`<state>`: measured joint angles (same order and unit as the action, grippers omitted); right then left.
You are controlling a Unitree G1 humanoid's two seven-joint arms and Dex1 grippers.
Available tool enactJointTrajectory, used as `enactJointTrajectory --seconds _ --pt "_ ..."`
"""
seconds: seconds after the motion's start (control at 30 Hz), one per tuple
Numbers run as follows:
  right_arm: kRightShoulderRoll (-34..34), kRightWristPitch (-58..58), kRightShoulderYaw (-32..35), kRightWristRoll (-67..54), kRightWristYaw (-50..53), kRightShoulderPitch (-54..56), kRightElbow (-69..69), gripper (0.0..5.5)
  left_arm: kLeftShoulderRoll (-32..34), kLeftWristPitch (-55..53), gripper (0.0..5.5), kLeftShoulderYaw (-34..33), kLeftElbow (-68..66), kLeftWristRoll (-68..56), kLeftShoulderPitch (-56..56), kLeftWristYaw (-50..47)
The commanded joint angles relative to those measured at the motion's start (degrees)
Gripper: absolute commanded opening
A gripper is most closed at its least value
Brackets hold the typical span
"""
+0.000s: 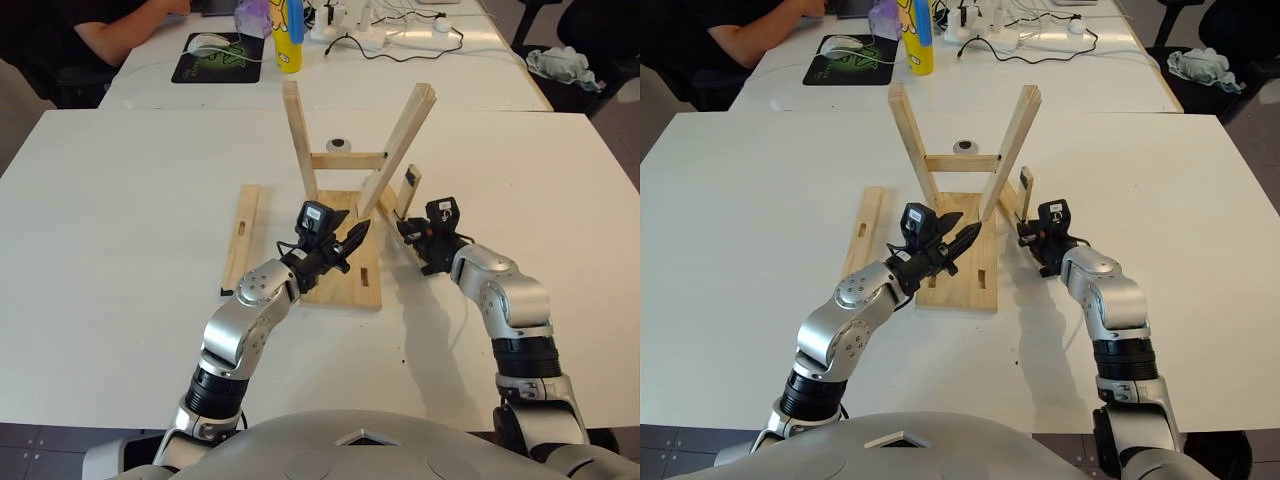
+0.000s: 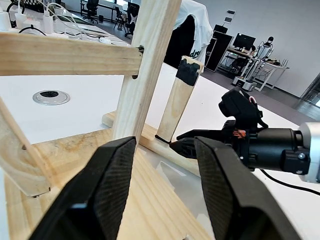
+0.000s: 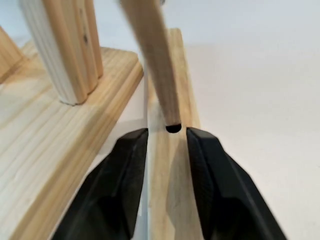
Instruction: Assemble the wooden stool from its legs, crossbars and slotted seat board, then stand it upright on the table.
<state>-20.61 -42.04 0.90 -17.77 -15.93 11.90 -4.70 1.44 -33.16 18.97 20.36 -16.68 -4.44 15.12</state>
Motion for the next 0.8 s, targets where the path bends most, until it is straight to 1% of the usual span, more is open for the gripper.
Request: enactJointTrajectory --seconds 0.03,0.13,0.3,0.33,0.37,0.43,0.6,0.77,0.8 --pt "-0.8 0.0 0.8 1.4 0.3 0.9 -0.9 2.17 0.2 0.3 2.17 -0.2 -0.6 0.5 -0.7 0.3" --pt "-1.4 -0.2 0.8 2.2 -0.2 0.1 -1.3 2.61 0.2 0.3 2.17 -0.3 -0.8 0.3 -0.8 0.7" --pt "-3.1 -1.7 0.4 2.0 -2.6 -0.7 -2.3 2.64 -0.1 0.6 2.17 -0.6 -0.8 0.5 -0.4 0.3" --pt "-3.7 -2.1 0.0 1.9 -3.5 -1.0 -2.6 2.82 -0.1 0.7 2.17 -0.5 -1.0 0.5 -0.5 0.4" --pt "-4.4 -2.6 -0.6 2.1 -4.4 -0.7 -2.1 2.84 -0.2 0.8 2.17 -0.6 -0.9 0.7 -0.3 0.2" --pt "-5.8 -3.6 -1.7 2.3 -6.2 -0.3 -1.2 3.23 -0.4 1.1 2.17 -0.6 -0.9 0.7 0.0 -0.1" --pt "-8.2 -3.8 -3.8 4.0 -9.0 2.0 2.4 3.96 -0.9 1.6 2.17 -0.6 -1.2 0.9 0.1 -0.7" --pt "-7.8 -3.7 -4.2 5.5 -8.8 2.9 4.8 3.96 -0.8 1.5 2.17 -0.5 -1.2 0.7 -0.1 -0.6" --pt "-7.7 -3.7 -4.4 5.8 -8.9 2.9 5.0 3.88 -0.7 1.4 2.17 -0.7 -1.2 0.7 -0.1 -0.6"
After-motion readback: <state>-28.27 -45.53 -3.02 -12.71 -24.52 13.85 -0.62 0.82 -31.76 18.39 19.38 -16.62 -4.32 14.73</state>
